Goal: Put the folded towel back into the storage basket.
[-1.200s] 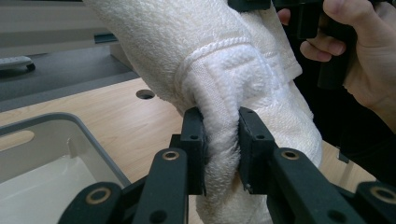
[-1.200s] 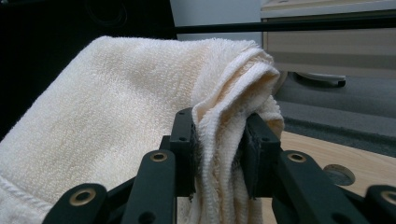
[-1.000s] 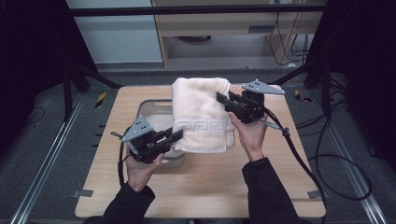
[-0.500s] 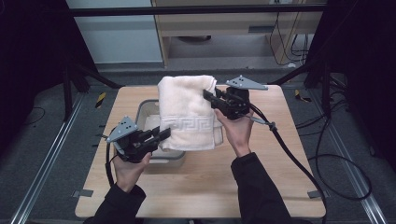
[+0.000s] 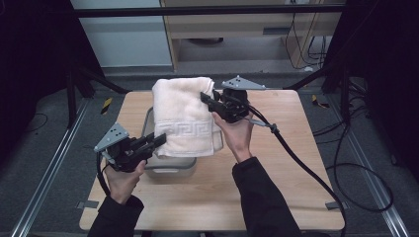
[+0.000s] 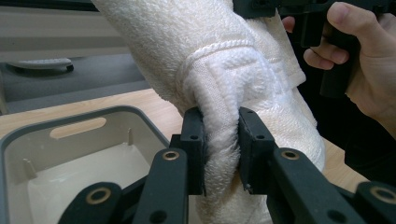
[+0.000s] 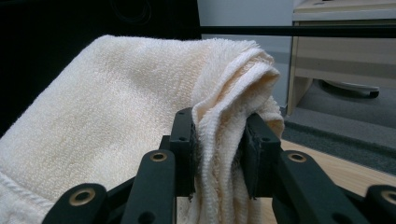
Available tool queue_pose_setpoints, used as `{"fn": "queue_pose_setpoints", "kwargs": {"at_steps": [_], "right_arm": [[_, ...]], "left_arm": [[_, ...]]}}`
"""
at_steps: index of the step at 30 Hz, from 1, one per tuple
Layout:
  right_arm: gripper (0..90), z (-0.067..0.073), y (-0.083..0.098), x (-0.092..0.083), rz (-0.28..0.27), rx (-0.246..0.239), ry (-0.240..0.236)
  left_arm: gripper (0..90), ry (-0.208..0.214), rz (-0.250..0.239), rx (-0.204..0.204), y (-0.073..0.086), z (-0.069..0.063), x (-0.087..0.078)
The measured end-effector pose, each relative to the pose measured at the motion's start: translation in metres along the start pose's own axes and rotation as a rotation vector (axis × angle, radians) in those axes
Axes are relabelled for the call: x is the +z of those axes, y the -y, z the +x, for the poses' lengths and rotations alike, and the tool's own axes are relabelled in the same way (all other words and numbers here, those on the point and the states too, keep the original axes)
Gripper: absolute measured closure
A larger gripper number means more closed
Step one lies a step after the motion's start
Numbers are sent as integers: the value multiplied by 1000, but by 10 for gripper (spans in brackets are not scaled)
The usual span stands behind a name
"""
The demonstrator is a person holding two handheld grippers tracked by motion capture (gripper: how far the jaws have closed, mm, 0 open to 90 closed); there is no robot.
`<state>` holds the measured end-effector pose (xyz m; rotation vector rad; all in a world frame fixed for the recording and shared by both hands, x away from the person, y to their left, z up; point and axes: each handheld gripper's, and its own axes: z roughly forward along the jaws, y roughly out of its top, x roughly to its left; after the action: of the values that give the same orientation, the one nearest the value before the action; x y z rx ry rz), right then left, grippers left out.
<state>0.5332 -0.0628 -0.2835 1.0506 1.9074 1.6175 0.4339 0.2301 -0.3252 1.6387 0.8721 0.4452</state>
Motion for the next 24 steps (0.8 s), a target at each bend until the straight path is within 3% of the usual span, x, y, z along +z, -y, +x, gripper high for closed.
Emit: {"fn": "queue_pose_setpoints", "kwargs": {"at_steps": [12,24], "right_arm": [[689,15,2,20,18,-8,-18],[689,21,13,42,46,-2,-23]], "left_arm": [[738,-31,7,-23,6,16,-14],[738,-53,32,-45,15,29,-17]]}}
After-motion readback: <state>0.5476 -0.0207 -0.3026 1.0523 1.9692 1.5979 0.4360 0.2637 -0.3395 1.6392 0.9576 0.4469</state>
